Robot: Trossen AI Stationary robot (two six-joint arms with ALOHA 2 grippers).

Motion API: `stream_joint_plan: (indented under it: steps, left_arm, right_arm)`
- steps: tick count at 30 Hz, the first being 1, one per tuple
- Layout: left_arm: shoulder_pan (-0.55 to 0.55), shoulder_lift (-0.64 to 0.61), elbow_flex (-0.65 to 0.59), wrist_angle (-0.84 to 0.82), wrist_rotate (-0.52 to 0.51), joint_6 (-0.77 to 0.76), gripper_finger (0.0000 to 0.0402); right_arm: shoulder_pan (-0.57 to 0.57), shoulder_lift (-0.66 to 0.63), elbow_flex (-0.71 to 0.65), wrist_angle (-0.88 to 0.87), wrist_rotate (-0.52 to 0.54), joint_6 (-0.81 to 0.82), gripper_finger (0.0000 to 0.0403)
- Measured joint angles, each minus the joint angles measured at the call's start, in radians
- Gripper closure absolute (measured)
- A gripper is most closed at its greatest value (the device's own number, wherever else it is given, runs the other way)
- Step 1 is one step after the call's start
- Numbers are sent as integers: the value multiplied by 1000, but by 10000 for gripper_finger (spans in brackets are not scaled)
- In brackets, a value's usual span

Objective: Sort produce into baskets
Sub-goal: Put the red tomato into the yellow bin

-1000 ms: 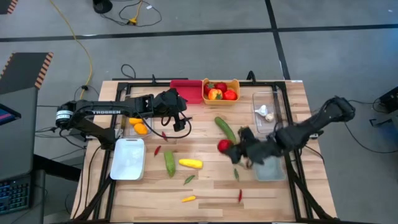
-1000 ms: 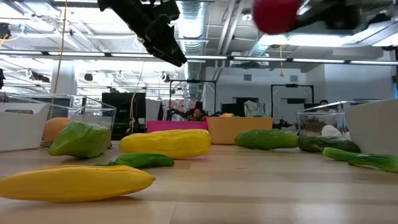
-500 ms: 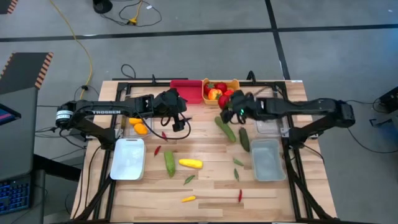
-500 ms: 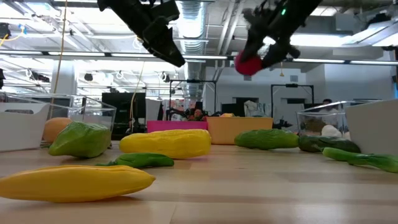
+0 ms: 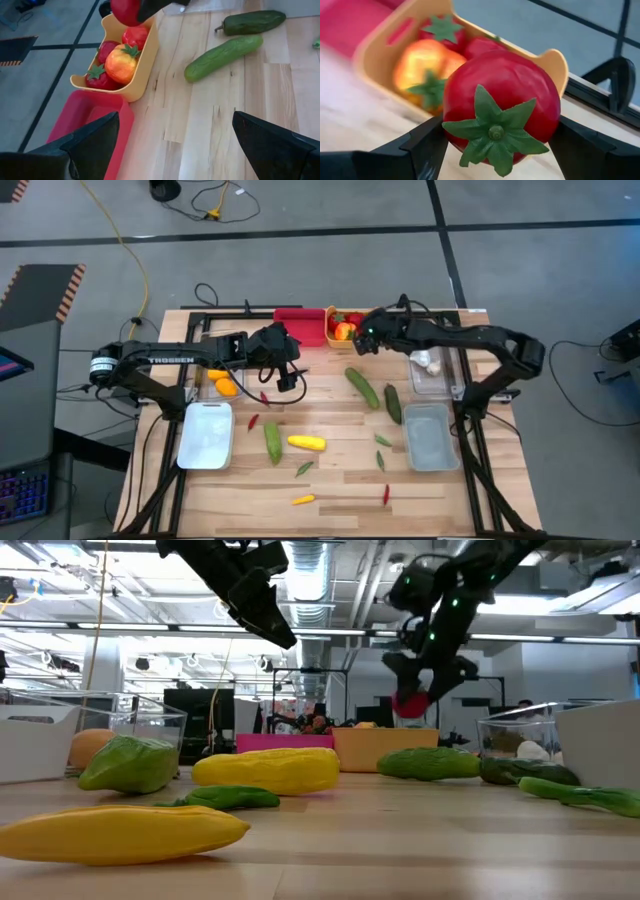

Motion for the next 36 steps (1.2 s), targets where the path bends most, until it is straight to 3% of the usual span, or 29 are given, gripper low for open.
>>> stream_joint_plan:
  steps: [11, 17, 27, 36]
  left_arm:
    - [0, 0, 0, 0, 0, 0, 26]
    - [0, 0, 0, 1, 0, 0, 26]
    - [0, 0, 0, 1, 0, 11, 26]
    - [-11, -2, 0, -42, 0, 72, 26]
  right_arm:
    - [-81, 81, 0, 0, -9, 1, 63]
    - [-81, 80, 0, -1, -14, 1, 55]
    - [-83, 79, 0, 1, -29, 1, 6]
    - [-83, 78, 0, 0, -29, 1, 10]
